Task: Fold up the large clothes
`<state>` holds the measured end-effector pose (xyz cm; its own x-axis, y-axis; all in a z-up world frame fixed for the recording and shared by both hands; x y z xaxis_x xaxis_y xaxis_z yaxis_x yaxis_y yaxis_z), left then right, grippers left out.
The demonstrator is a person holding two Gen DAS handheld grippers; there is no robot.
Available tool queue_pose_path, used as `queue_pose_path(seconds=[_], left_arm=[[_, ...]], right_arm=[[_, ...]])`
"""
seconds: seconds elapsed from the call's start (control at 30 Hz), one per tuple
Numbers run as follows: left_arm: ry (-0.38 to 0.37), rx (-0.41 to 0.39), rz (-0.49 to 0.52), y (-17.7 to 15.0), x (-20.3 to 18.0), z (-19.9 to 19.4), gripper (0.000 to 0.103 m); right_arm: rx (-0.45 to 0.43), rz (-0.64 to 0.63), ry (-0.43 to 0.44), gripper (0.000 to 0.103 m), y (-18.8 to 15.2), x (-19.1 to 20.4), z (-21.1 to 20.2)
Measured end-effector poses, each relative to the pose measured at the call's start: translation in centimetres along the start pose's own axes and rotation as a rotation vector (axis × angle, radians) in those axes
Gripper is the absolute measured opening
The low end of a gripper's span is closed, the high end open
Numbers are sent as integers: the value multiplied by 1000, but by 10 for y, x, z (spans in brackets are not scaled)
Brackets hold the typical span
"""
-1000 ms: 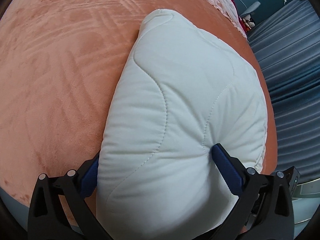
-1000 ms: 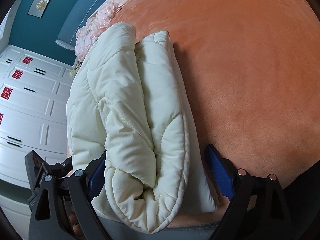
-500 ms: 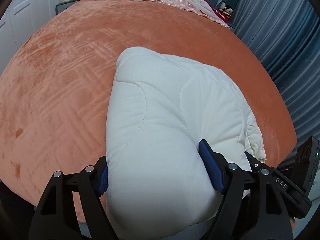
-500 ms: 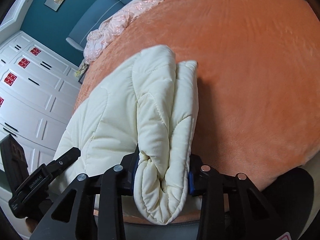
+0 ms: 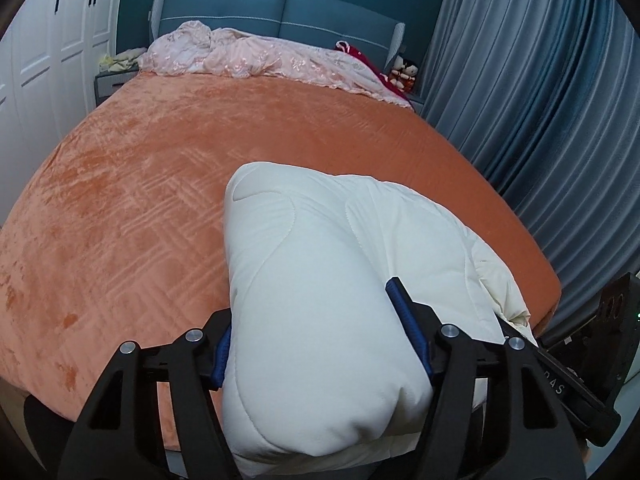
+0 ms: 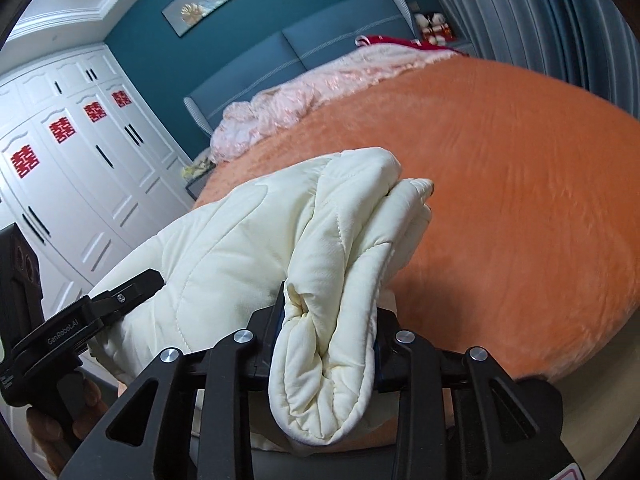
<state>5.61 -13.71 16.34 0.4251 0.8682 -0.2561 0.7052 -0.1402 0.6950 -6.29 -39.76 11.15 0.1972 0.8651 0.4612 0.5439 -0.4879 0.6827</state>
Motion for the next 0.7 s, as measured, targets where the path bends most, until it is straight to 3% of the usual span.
queue_pose_path(seconds=[0.33,0.7], left_arm=[[-61,-253,70,50,-5,-86,63],[-59,-545,131,111,41,-165,63]], right_arm=[[-233,-207,24,31,52,75,-51],[-441,-402,132,31,111,168,-69]])
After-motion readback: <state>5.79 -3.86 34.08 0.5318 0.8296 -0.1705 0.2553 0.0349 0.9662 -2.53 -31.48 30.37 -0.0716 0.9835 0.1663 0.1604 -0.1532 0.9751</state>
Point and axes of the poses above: each gripper's, at about its wrist camera, not at the fingertips, and z roughly the way its jaws point, x to its left, y to its top, the point moved 2 cm from there along z, roughly the way its jaws point, and after that the axes turned 1 degree about -z, right-handed, at the moved point
